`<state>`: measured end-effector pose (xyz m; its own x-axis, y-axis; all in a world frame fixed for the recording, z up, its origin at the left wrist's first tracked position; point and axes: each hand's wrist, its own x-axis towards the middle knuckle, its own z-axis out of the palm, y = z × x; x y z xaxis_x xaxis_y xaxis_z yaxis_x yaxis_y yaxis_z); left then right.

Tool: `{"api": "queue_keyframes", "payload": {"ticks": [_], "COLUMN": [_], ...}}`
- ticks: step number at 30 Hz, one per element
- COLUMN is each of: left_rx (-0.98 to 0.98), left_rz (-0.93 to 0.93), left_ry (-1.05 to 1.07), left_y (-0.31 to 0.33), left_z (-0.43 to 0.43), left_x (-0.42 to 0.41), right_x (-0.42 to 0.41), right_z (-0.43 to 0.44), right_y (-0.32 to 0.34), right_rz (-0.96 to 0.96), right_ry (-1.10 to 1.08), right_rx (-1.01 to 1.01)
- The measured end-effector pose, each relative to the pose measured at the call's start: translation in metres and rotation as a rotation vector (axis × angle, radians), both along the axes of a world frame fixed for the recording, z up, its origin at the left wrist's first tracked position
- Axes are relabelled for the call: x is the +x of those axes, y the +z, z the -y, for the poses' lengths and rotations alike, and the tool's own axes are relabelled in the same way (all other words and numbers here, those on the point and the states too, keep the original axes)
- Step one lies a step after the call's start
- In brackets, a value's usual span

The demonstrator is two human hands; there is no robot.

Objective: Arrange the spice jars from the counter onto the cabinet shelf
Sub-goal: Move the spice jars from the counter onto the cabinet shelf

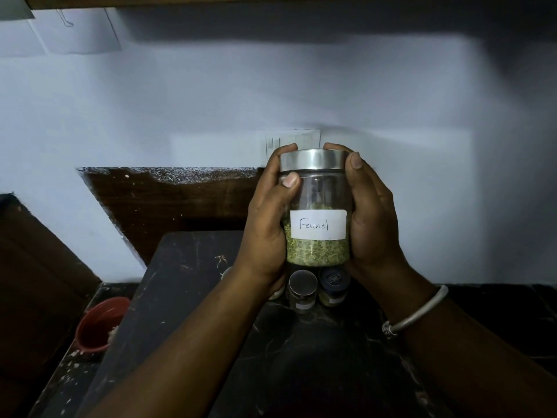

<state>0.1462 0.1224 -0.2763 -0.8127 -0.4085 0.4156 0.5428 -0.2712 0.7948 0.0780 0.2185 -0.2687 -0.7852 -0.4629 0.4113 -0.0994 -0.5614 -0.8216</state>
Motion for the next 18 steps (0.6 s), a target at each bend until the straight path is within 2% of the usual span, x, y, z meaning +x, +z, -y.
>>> {"api": "queue_keyframes", "payload": {"ticks": [18], "left_rx": [-0.007], "left_rz": [0.029], "left_ry": [0.007], "left_y": [0.0051], "left_z": [0.0030], "left_x": [-0.0040], "right_x": [-0.0059], "right_z": [0.0054], "right_y": [0.0044], "right_rz": [0.026], "right_ry": [-0.017], "right_rx": [-0.005]}}
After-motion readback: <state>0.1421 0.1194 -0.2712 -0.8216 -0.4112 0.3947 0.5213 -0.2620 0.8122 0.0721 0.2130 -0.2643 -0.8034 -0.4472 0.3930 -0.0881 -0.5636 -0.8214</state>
